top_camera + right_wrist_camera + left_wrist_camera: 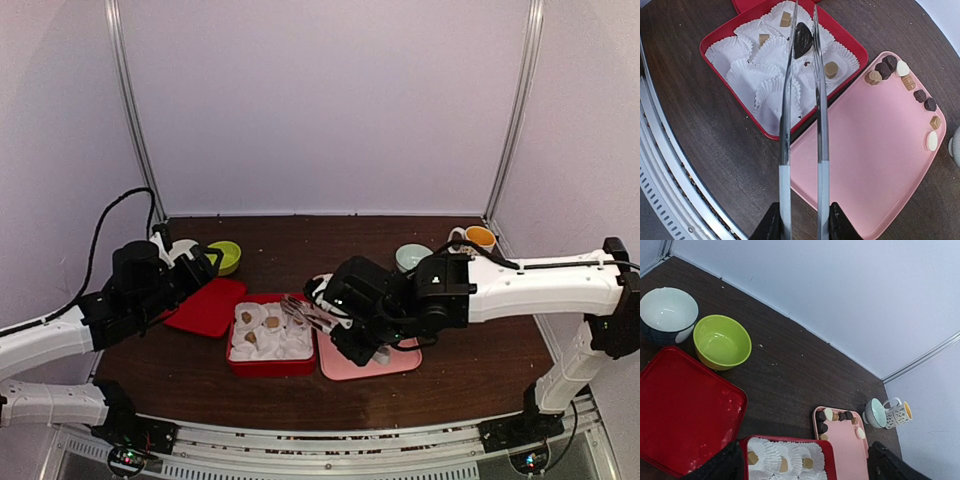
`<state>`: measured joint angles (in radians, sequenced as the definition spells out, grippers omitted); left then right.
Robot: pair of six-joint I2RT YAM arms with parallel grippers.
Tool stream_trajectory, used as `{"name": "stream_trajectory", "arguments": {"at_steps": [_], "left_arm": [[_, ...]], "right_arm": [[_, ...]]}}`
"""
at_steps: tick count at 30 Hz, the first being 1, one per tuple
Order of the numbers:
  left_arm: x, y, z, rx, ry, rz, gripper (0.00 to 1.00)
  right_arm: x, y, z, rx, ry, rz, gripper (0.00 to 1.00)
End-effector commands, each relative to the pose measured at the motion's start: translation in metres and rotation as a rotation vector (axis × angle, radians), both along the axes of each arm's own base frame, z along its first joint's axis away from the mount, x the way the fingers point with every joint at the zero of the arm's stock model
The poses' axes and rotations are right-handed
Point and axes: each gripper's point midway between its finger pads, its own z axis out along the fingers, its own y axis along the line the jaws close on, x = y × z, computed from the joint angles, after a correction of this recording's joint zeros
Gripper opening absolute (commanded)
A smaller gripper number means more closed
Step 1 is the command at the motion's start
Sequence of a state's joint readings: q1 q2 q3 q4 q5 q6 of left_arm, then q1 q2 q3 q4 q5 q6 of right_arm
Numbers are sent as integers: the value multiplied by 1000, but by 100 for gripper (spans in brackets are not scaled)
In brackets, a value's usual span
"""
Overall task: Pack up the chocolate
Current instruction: Place the fake chocolate in the empty pocket of the box.
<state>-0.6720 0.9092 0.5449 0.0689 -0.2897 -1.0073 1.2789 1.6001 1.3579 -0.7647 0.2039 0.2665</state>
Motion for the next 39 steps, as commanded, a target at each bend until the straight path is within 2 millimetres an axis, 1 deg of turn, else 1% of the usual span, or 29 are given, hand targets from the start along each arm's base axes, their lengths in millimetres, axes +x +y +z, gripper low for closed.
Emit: {"name": "stream_trajectory", "arguments": {"at_steps": [1,5,9,20,25,29,33,39], "left_arm": [[-8,11,-16,74,32,-17,88],[-10,17,-20,100,49,-12,88],[-12,21,-17,110,43,-7,89],[-14,21,-9,134,19,-32,89],[-14,21,-7,142,17,-32,89],[-14,22,-5,147,8,-31,89],[-14,23,-5,154,6,-30,89],[-15,21,-4,172,-6,-49,90]], "right_arm": [[1,35,8,85,-11,52,14],[3,50,-4,89,-5,65,14],[6,61,-19,72,5,65,13],[14,75,-51,48,-12,53,13],[19,73,-64,11,-24,35,13],[21,72,-71,-8,-34,27,14],[22,73,-72,-7,-34,25,16],[22,74,-71,-3,-33,23,24]]}}
